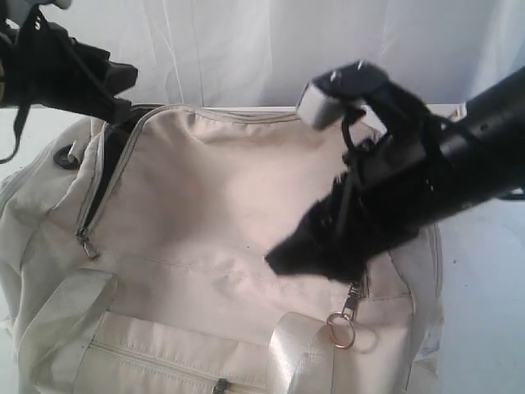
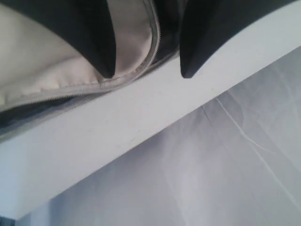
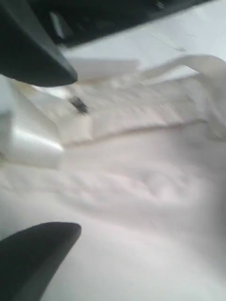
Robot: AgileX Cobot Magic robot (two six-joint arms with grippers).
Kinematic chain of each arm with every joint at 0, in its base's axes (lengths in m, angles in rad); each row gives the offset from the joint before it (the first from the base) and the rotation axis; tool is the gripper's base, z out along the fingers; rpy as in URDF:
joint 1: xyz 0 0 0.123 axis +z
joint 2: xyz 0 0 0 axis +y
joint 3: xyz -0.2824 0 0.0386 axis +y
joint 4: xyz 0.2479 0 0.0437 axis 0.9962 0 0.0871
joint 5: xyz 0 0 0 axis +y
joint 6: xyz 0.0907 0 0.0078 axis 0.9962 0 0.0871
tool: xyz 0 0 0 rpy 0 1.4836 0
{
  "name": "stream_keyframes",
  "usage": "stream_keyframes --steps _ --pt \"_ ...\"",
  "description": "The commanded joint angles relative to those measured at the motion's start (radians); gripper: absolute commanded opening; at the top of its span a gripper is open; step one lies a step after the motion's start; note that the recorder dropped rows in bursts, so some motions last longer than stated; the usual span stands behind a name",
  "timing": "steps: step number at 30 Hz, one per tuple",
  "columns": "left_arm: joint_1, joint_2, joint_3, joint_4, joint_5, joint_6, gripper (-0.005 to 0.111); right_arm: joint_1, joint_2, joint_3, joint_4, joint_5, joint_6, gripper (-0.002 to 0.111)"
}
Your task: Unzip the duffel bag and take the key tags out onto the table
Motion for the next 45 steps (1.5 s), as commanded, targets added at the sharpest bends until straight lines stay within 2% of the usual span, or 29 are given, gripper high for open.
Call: stream_keyframes --steps 1,4,8,15,20,24,26,27,28,31,32,35,39,45 --pt "0.030 -0.120 0.004 0.009 -0.032 -0.112 0.048 -0.001 -0.027 -0.024 -0.096 -0.445 -0.038 0.074" --pt "0.051 -0.204 0.004 0.009 -0.089 -0.154 0.048 -0.001 -0.018 -0.026 -0.132 -0.658 -0.034 0.074" --pt "0.053 -0.322 0.004 0.009 -0.132 -0.156 0.045 -0.001 0.031 -0.031 -0.132 -0.683 -0.034 0.074" --pt "0.053 -0.525 0.004 0.009 -0.136 -0.156 0.017 -0.035 0.138 -0.031 -0.130 -0.827 0.064 0.074" --pt "0.053 -0.632 0.004 0.009 -0.132 -0.244 0.000 -0.095 0.192 -0.031 -0.128 -0.787 0.130 0.074" --pt "0.053 -0.703 0.004 0.009 -0.142 -0.280 0.000 -0.101 0.236 -0.031 -0.126 -0.684 0.130 0.074" --pt "0.053 -0.721 0.004 0.009 -0.159 -0.283 0.000 -0.101 0.247 -0.031 -0.126 -0.651 0.130 0.066" --pt "0.053 -0.728 0.004 0.009 -0.185 -0.283 0.000 -0.101 0.245 -0.031 -0.126 -0.642 0.130 0.052" --pt "0.053 -0.731 0.004 0.009 -0.198 -0.283 0.000 -0.101 0.242 -0.031 -0.126 -0.640 0.130 0.046" --pt "0.053 -0.731 0.043 0.009 -0.212 -0.283 0.000 -0.099 0.201 -0.032 -0.126 -0.640 0.130 0.005" --pt "0.053 -0.731 0.080 0.009 -0.198 -0.283 0.000 -0.099 0.178 -0.033 -0.126 -0.640 0.130 0.000" --pt "0.053 -0.731 0.174 0.009 -0.159 -0.283 0.000 -0.099 0.101 -0.035 -0.126 -0.627 0.124 0.000" --pt "0.053 -0.731 0.262 0.009 -0.123 -0.283 0.000 -0.077 -0.030 -0.035 -0.098 -0.461 0.103 0.000" --pt "0.053 -0.731 0.298 0.009 -0.061 -0.283 0.000 0.017 -0.139 -0.035 0.095 -0.099 -0.254 0.000"
